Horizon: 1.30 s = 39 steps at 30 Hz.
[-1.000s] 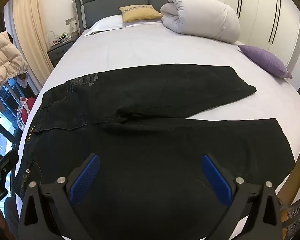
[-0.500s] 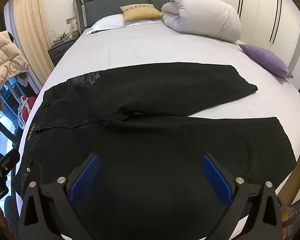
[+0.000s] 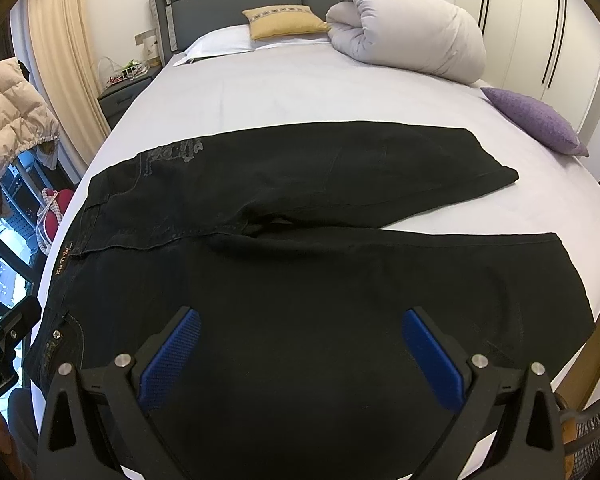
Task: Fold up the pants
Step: 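Grasp the waistband of the black jeans with both grippers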
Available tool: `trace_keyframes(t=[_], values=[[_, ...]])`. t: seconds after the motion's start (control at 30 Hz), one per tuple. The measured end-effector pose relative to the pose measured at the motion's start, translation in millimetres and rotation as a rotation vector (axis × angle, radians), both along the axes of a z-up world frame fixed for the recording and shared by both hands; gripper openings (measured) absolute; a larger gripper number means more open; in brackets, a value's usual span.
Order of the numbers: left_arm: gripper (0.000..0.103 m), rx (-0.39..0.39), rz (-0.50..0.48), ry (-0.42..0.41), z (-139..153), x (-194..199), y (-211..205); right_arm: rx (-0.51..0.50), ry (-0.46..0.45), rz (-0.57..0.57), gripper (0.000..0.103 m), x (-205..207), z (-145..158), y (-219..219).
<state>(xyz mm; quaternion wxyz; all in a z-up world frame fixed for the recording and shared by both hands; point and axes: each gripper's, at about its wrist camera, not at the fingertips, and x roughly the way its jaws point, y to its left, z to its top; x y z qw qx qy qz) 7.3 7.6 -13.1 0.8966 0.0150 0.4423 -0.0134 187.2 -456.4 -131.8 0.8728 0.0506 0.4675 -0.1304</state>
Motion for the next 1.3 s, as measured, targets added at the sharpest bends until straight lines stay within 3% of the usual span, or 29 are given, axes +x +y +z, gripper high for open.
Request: trace_keyframes(t=[1.3], values=[[0.103, -0.005, 0.006, 0.013, -7.7, -1.4, 4.3, 0.004, 0.007, 0.006, 0.103, 0.1, -1.8, 3.2]])
